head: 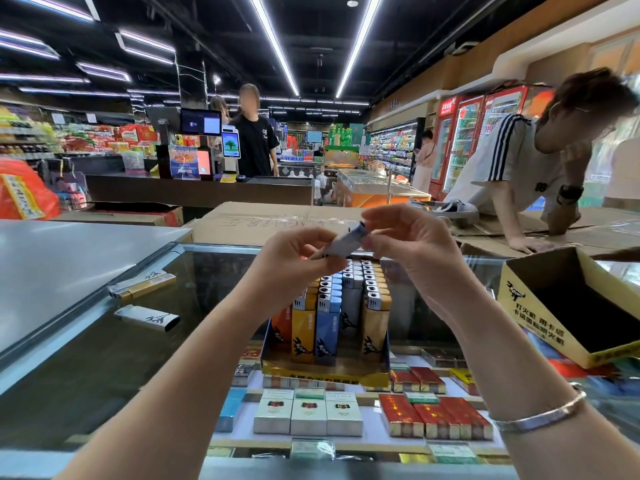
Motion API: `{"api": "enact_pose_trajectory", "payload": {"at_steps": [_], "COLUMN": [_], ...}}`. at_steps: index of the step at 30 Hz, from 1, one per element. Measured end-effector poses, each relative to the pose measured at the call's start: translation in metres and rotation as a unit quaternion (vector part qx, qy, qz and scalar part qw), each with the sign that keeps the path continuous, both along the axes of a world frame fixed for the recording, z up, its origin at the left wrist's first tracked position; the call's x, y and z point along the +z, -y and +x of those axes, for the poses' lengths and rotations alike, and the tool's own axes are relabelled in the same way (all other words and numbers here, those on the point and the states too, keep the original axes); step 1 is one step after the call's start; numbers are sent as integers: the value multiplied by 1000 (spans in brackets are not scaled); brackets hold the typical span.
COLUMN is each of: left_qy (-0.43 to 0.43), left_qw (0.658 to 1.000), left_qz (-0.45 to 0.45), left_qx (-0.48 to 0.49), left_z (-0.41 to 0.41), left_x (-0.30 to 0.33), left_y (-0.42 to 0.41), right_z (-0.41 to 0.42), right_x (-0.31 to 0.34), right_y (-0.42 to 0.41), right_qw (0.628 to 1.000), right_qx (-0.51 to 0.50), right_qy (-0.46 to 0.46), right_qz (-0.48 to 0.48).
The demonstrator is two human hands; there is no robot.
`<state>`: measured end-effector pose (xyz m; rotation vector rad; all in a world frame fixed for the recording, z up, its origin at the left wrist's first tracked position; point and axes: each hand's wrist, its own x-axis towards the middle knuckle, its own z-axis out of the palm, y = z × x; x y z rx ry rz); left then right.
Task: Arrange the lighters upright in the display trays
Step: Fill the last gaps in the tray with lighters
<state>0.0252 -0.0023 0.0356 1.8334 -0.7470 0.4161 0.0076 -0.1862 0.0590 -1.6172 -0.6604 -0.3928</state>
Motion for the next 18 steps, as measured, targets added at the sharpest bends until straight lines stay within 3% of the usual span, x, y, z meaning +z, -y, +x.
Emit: {"api": "enact_pose_trajectory", "payload": {"at_steps": [4,7,10,13,18], "left_qy": [-14,-38,-93,-116,-108], "left_qw": [1000,994,974,950,945], "left_qz": [21,100,204,286,305], "left_qx": [-9,-11,-27,-42,-37], "left_z": [-2,0,1,2,4], "left_x": [1,4,5,2,-1], "left_y": [1,-5,-14,-17,-17], "right_z": [-2,-1,-2,-3,-7], "right_x": [0,4,3,2,-3], "right_y": [-3,6,7,4,-6], "right_qw": [998,997,995,971,930], "right_qx": [-29,-41,-71,-160,-186], "right_qy": [29,33,60,125,201], "right_qz": [42,62,-19,-125,-245]}}
